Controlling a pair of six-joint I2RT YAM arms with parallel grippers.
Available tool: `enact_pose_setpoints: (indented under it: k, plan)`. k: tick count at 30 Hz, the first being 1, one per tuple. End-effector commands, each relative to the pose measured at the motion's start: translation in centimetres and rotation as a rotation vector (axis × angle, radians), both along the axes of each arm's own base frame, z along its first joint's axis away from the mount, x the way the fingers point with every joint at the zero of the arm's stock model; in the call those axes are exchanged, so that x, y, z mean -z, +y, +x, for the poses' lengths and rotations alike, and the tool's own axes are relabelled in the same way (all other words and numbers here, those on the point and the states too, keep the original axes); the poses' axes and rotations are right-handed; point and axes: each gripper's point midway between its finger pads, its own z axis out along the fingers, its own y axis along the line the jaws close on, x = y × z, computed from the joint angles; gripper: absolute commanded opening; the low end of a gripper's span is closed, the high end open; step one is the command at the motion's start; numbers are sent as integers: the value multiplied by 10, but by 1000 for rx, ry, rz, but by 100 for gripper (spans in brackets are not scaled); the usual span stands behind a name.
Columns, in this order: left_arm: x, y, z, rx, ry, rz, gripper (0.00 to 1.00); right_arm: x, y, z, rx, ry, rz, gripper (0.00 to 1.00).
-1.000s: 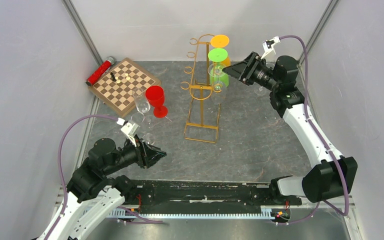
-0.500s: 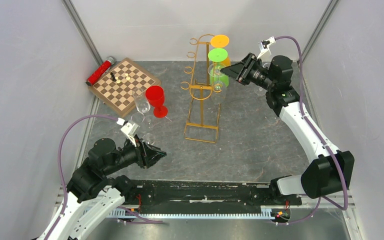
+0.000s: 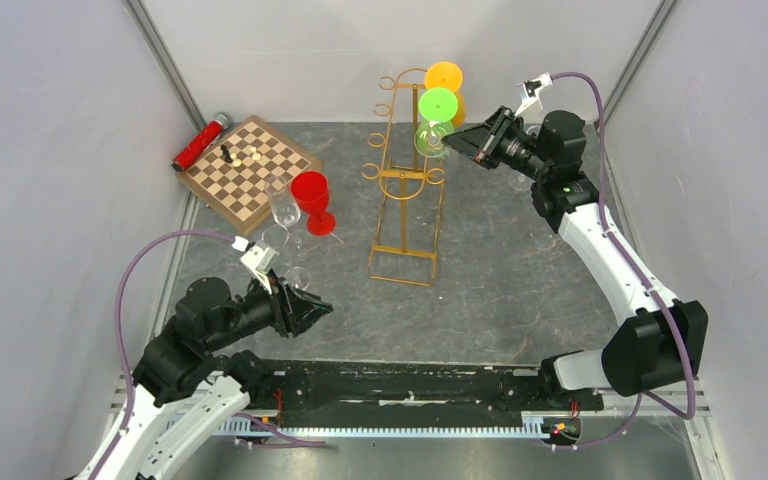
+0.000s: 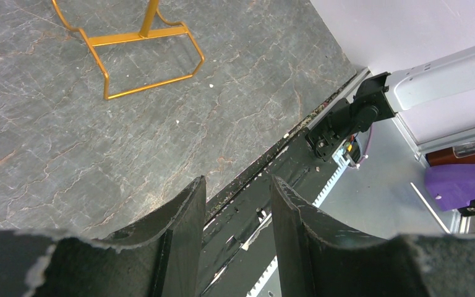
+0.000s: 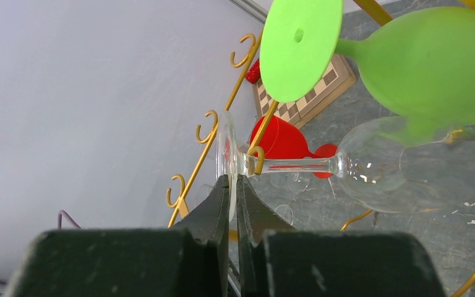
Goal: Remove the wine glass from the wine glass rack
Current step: Pick up the wine glass from the wine rack.
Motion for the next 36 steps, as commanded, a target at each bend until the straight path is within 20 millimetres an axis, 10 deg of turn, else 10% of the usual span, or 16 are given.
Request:
enact_pose_setpoints:
  k: [1, 36]
  plan:
    - [-7, 0, 4, -19, -19, -27, 50, -10, 1, 0, 5, -48, 4, 2]
    - [-7, 0, 4, -26, -16, -25, 49, -59, 2, -26, -26, 3, 240, 0]
